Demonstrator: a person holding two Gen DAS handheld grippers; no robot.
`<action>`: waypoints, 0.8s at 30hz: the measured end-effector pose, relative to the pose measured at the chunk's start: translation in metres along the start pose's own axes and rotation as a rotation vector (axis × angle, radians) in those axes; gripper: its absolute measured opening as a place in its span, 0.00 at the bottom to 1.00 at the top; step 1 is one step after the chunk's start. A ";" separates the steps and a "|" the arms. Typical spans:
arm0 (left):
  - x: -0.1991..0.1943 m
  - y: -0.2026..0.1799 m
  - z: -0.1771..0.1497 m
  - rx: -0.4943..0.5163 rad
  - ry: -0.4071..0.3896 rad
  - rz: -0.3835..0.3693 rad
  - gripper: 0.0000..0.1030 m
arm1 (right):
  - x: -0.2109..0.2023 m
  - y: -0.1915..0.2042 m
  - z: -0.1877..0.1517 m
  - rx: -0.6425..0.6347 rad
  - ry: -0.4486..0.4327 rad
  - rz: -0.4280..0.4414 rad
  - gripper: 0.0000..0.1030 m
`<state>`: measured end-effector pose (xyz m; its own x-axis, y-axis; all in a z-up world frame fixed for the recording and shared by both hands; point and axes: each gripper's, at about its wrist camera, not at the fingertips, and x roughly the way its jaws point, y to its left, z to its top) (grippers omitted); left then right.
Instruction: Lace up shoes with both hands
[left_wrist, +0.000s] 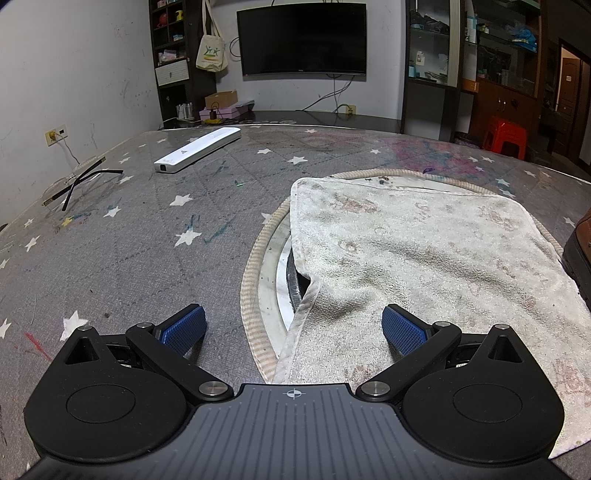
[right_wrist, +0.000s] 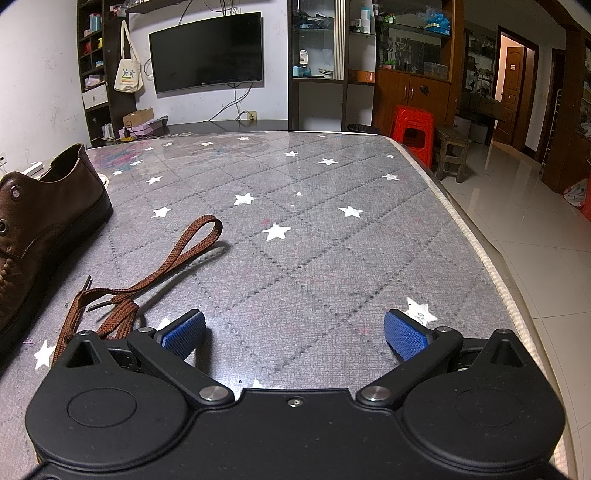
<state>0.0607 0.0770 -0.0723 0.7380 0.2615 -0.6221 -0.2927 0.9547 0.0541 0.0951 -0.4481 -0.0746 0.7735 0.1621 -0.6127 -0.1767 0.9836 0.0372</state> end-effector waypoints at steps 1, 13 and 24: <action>0.000 0.000 0.000 0.000 0.000 0.000 1.00 | 0.000 0.000 0.000 0.000 0.000 0.000 1.00; 0.000 0.000 0.000 0.000 0.000 0.000 1.00 | 0.000 0.000 0.000 0.000 0.000 0.000 1.00; -0.001 0.002 0.000 0.000 0.000 0.000 1.00 | 0.000 -0.001 0.000 0.000 0.000 0.000 1.00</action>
